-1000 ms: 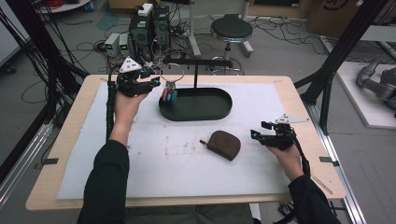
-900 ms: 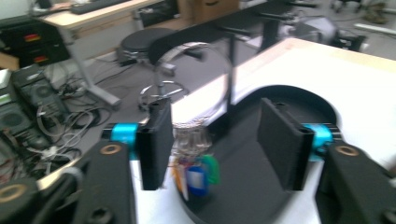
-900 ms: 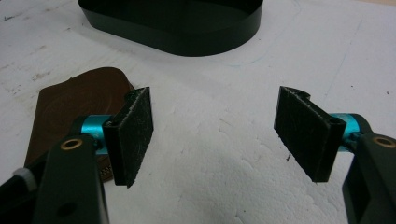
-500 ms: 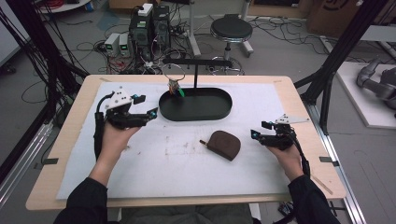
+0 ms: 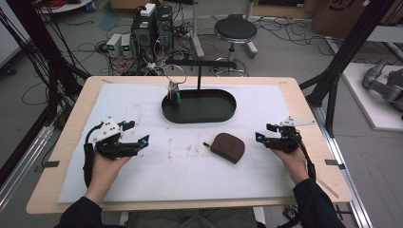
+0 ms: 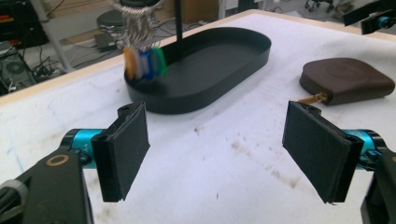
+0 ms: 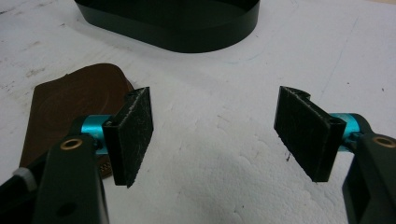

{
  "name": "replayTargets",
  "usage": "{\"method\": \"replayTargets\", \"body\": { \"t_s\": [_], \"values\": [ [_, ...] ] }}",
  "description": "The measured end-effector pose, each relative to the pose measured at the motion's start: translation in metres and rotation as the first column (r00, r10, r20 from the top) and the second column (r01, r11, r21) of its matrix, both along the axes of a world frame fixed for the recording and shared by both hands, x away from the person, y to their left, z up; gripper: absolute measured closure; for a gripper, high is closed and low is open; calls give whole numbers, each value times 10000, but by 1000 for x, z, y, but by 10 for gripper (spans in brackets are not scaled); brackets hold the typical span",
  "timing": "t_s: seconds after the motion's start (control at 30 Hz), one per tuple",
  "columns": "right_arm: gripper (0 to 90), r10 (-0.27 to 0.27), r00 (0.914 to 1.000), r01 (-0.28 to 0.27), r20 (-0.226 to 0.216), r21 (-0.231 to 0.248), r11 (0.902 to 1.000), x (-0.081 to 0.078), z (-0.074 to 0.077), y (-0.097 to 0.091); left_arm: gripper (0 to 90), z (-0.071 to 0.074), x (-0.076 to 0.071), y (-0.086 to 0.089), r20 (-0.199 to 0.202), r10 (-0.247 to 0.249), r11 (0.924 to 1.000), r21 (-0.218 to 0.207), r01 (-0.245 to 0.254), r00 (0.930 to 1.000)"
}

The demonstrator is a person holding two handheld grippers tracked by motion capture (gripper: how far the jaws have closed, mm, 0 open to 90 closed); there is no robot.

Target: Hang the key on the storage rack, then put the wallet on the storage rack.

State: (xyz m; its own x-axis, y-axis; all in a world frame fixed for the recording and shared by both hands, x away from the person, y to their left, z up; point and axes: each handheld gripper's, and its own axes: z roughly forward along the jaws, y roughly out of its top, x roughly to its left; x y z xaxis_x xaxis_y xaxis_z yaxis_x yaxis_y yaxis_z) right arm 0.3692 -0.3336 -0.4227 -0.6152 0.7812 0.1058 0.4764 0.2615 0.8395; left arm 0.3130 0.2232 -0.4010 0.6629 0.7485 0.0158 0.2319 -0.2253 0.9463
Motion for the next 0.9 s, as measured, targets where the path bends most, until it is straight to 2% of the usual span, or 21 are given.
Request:
{"method": "replayTargets", "body": {
  "t_s": [0.13,0.33,0.57,0.83,0.9],
  "values": [
    [290,77,10000,-77,37,0,10000,-2,1,0,226,-7,1,3,-183,196,9996,-179,-199,9996],
    [291,143,9998,-144,103,92,9999,-7,5,1,226,-7,2,-2,238,259,9997,-42,-258,9994],
    [290,295,9995,-296,64,140,9995,-11,5,6,226,-9,3,-2,316,404,9992,5,-405,9987],
    [291,996,9947,-994,-251,60,9950,-11,2,26,226,-10,3,0,260,473,9989,51,-474,9985],
    [323,1160,9925,-1162,-384,-24,9932,-10,0,32,226,-11,3,-1,220,404,9992,60,-405,9989]
  ]
}}
